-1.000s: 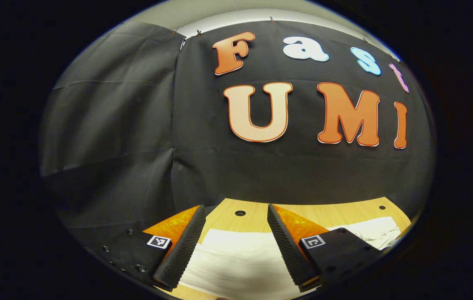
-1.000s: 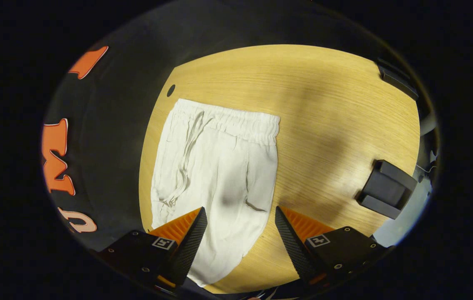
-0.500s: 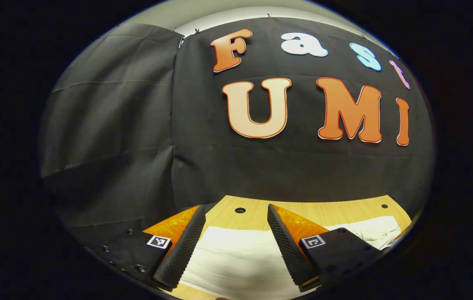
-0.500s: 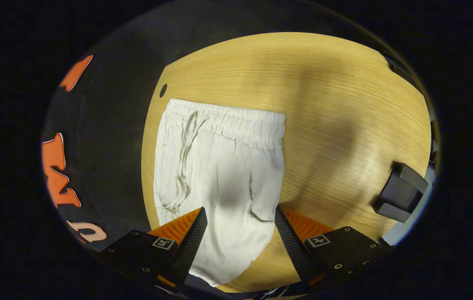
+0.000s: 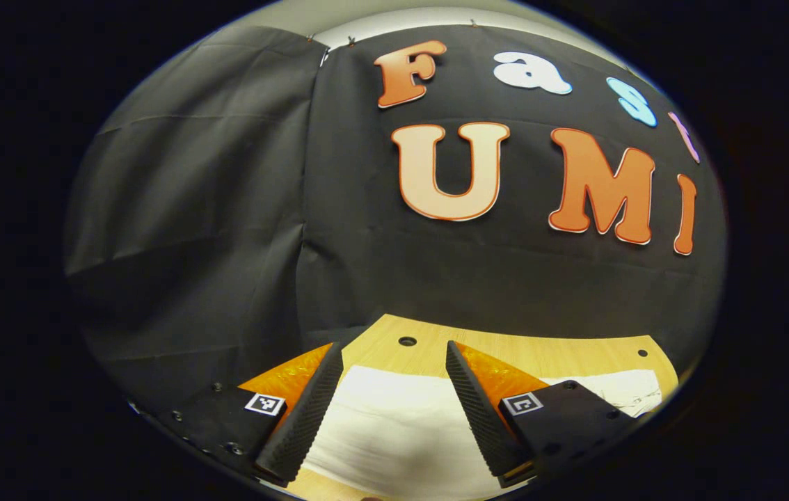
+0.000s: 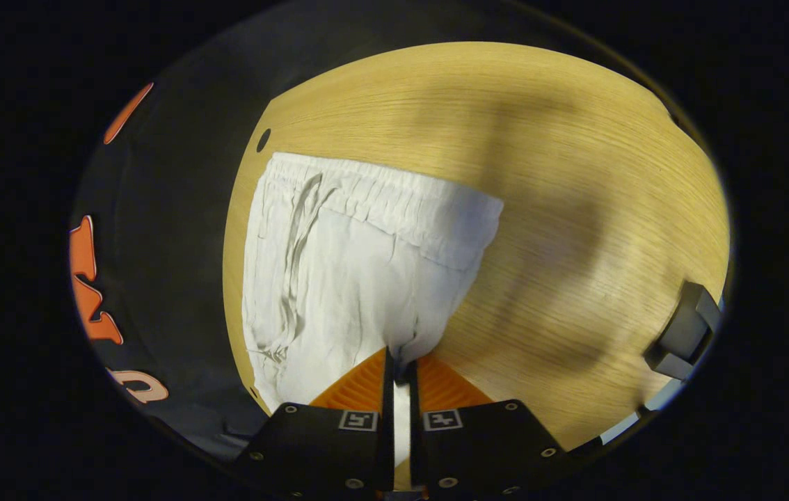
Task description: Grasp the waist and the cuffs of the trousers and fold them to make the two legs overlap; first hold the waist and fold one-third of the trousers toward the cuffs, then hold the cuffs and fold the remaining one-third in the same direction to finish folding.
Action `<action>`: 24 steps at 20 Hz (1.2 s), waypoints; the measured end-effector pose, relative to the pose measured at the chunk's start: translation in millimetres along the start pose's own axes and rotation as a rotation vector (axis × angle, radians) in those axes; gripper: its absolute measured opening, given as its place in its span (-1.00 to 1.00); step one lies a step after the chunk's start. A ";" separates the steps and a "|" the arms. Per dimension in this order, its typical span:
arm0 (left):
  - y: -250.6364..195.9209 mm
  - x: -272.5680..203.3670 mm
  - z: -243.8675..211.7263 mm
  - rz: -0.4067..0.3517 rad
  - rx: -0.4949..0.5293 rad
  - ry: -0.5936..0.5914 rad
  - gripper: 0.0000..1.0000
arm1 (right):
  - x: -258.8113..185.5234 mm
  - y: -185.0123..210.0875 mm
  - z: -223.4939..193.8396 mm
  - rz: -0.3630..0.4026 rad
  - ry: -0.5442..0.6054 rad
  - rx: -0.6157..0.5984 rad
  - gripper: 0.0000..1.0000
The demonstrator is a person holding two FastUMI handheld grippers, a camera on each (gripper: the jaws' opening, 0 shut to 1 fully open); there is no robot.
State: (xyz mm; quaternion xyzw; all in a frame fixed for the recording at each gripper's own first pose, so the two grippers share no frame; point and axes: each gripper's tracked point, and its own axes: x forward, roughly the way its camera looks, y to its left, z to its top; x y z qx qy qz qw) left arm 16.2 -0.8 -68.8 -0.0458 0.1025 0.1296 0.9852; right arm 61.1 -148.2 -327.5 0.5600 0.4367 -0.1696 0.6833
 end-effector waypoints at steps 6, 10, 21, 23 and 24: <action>16.9 3.1 -84.4 -0.008 -0.454 0.280 0.99 | -2.3 -4.0 -1.0 -0.008 0.008 -0.005 -0.98; 33.8 9.3 -147.1 0.082 -0.714 0.451 0.99 | -4.3 -6.6 -0.9 -0.015 0.021 0.004 -0.98; 65.0 -6.8 -208.2 0.281 -0.980 0.724 1.00 | -5.6 -8.8 0.1 -0.038 0.034 -0.013 -0.98; 69.5 0.3 -218.4 0.289 -0.971 0.730 1.00 | -5.3 -8.4 0.1 -0.036 0.035 -0.006 -0.97; 70.2 4.0 -221.0 0.289 -0.971 0.736 1.00 | -5.1 -8.4 0.3 -0.036 0.036 -0.003 -0.97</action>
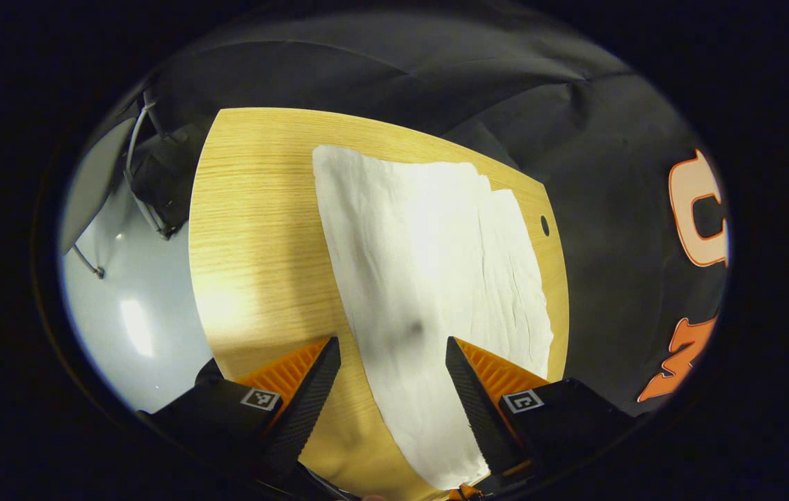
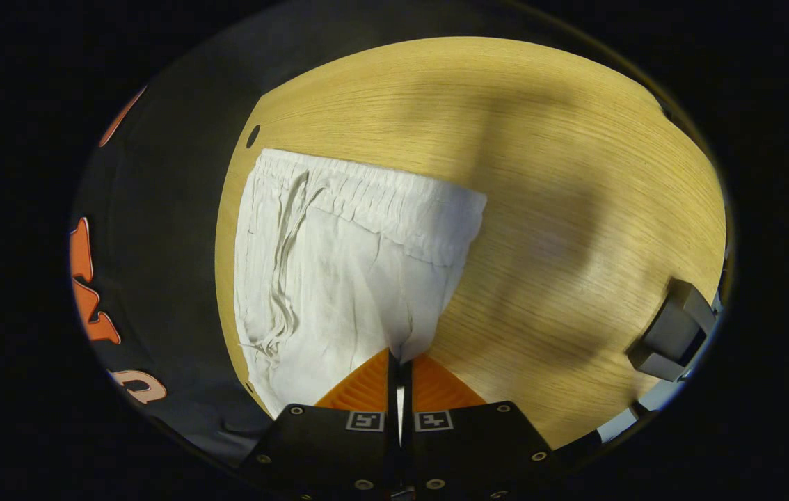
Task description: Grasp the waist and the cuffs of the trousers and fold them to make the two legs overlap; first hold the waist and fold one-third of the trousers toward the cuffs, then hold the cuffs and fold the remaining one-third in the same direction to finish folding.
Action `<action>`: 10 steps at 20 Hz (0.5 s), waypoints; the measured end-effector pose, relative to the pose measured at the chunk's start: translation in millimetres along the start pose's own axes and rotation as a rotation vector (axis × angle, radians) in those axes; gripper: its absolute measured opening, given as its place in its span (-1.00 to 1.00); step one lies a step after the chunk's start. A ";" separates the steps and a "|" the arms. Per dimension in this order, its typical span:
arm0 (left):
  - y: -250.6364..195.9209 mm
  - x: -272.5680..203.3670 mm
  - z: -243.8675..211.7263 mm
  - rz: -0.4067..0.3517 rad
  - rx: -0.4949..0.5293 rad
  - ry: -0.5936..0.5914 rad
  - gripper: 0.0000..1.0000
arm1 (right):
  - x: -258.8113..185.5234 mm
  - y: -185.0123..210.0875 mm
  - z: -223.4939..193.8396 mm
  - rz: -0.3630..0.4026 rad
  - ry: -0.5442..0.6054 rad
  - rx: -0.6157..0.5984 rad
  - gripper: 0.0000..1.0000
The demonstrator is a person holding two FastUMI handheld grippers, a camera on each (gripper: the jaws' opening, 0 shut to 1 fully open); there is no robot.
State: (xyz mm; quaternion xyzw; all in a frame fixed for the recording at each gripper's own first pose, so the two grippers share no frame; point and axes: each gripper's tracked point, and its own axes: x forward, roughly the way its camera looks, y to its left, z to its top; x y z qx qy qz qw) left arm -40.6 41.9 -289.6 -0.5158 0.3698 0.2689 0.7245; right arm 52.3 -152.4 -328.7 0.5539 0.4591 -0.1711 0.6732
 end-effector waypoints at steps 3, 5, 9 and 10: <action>-7.5 7.1 8.8 -0.005 0.003 -0.003 1.00 | -0.9 -0.3 0.1 0.002 0.003 0.009 -0.97; -15.6 12.0 11.5 -0.008 0.016 -0.006 0.97 | 0.1 0.0 0.2 0.003 0.008 0.020 -0.96; -20.3 26.5 10.7 -0.002 0.025 0.023 0.14 | -0.5 0.5 0.2 0.007 0.014 0.018 -0.96; -21.1 28.8 11.4 -0.006 0.030 0.030 0.07 | -0.3 0.5 0.6 0.008 0.016 0.020 -0.96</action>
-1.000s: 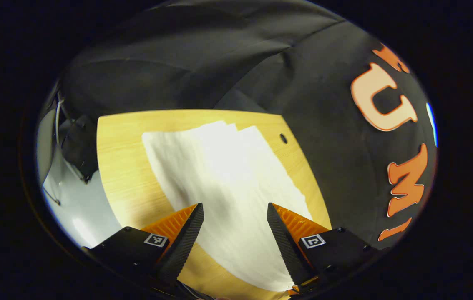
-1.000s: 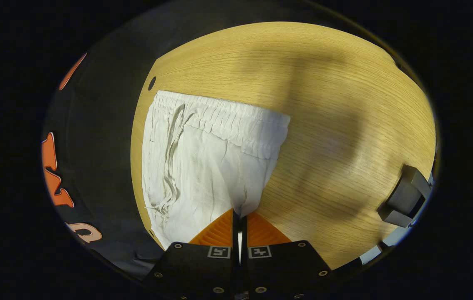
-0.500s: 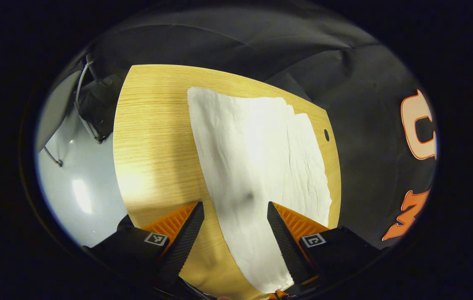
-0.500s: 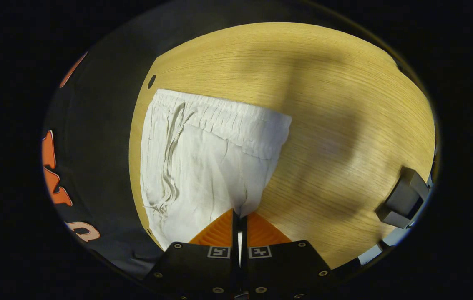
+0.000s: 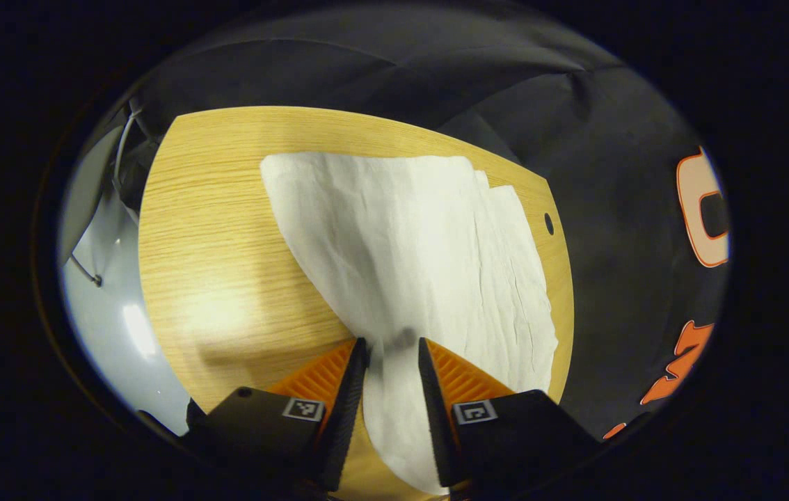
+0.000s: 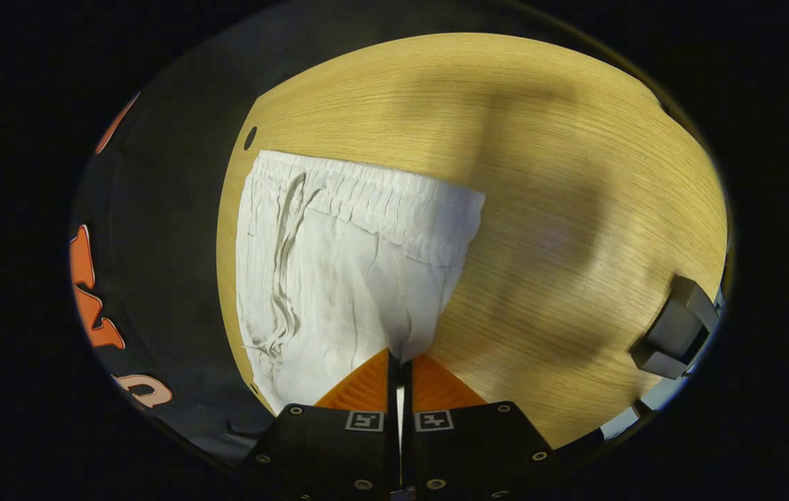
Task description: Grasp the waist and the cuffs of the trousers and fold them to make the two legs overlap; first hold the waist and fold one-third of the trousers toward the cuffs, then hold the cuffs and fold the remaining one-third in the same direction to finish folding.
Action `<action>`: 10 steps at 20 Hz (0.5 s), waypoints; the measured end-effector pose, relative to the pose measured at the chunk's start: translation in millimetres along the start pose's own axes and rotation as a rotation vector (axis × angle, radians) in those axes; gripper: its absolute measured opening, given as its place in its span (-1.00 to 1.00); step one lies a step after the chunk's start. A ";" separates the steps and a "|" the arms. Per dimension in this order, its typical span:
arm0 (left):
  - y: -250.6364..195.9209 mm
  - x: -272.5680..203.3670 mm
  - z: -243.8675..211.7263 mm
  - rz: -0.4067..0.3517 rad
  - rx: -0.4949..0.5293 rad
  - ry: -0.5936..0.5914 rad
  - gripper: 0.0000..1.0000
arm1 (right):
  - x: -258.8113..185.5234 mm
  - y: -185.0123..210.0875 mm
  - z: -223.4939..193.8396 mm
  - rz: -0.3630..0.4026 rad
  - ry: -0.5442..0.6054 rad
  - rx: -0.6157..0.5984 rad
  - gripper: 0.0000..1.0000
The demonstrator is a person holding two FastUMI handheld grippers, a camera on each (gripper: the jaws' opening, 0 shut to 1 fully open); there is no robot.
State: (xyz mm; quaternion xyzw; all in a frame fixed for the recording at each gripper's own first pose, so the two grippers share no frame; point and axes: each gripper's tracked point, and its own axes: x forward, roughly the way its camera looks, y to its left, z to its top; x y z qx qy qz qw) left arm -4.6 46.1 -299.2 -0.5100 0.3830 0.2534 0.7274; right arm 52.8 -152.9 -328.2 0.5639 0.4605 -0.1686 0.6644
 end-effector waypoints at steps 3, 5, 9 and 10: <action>0.3 13.8 3.3 0.024 0.001 0.017 -0.83 | -0.3 0.5 0.3 0.000 0.002 0.004 -0.96; -0.6 10.8 9.8 0.051 0.033 0.023 -0.91 | -2.7 3.0 0.1 0.006 -0.005 0.006 -0.96; -18.6 0.1 40.8 0.050 0.094 0.012 -0.91 | -18.5 14.3 0.0 0.018 -0.018 -0.014 -0.98; -30.4 -9.2 36.7 0.044 0.103 0.010 -0.91 | -25.1 20.1 -0.1 0.029 -0.016 -0.012 -0.98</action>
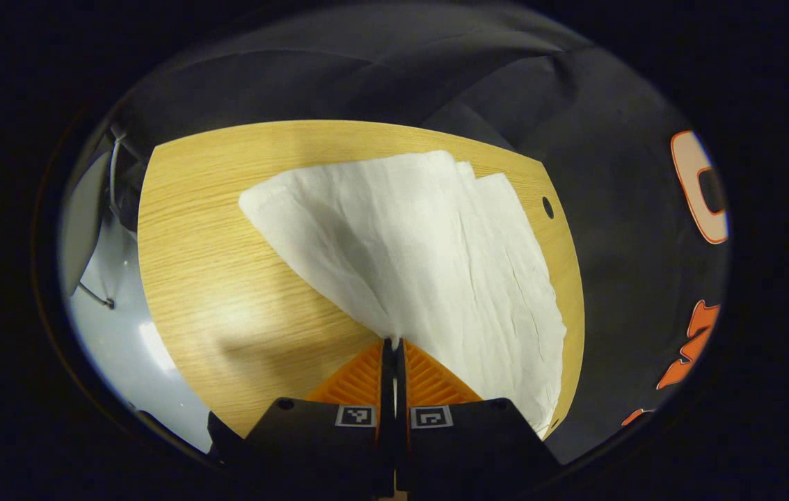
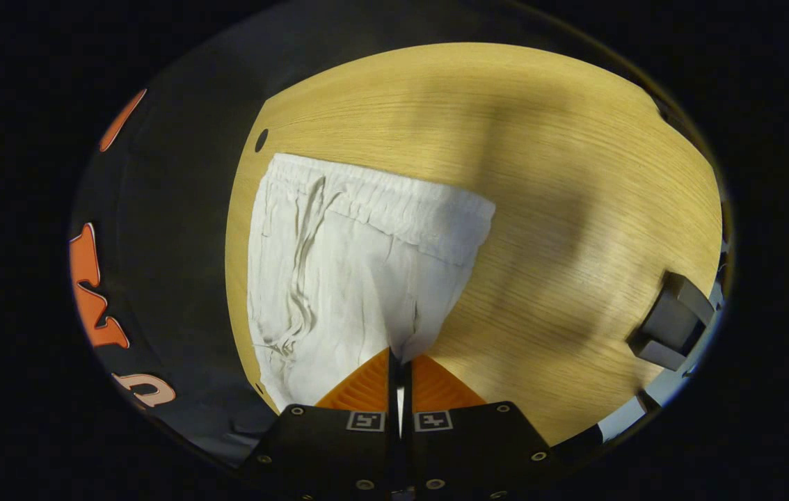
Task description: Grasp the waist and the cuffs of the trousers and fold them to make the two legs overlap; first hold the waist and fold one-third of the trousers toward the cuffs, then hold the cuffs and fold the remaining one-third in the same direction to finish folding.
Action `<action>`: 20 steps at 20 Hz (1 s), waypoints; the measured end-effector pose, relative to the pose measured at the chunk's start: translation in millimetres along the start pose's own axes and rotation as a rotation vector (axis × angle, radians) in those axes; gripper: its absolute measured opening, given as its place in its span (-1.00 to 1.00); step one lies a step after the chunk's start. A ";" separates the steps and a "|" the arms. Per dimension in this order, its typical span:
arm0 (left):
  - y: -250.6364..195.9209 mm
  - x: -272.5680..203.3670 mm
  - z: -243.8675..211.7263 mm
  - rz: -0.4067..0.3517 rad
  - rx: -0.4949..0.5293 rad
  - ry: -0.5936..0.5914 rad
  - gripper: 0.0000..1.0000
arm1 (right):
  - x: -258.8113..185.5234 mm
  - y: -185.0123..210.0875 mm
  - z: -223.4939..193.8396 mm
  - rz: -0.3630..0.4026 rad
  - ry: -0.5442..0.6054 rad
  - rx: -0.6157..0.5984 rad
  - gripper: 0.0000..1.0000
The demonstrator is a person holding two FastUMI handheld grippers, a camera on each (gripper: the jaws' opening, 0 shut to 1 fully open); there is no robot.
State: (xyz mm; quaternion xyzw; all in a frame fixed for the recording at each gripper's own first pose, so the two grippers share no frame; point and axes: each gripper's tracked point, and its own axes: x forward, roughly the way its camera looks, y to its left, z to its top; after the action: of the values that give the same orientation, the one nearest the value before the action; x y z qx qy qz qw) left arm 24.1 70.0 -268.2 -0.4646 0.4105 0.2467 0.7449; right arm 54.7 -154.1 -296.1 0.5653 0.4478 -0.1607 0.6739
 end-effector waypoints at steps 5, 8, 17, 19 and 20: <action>-42.1 -27.4 34.3 -0.044 0.070 -0.042 -0.91 | -17.7 50.4 6.8 0.082 0.005 -0.010 -0.99; -83.0 -30.4 52.5 -0.072 0.147 -0.073 -0.92 | -17.7 79.8 18.1 0.099 0.016 -0.052 -0.99; -200.2 11.9 95.9 -0.107 0.291 -0.081 -0.92 | 7.7 180.6 55.3 0.158 0.004 -0.044 -0.99; -217.6 28.5 102.3 -0.111 0.329 -0.072 -0.92 | 22.6 198.2 68.5 0.152 -0.003 -0.046 -0.99; -228.2 36.4 103.9 -0.111 0.337 -0.073 -0.92 | 28.8 208.0 74.0 0.152 -0.006 -0.042 -0.99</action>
State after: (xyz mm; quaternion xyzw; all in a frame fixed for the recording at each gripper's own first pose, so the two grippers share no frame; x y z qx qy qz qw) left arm 254.4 60.5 -163.0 -0.3461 0.3924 0.1497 0.8390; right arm 252.0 -148.4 -193.1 0.5830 0.4046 -0.1014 0.6972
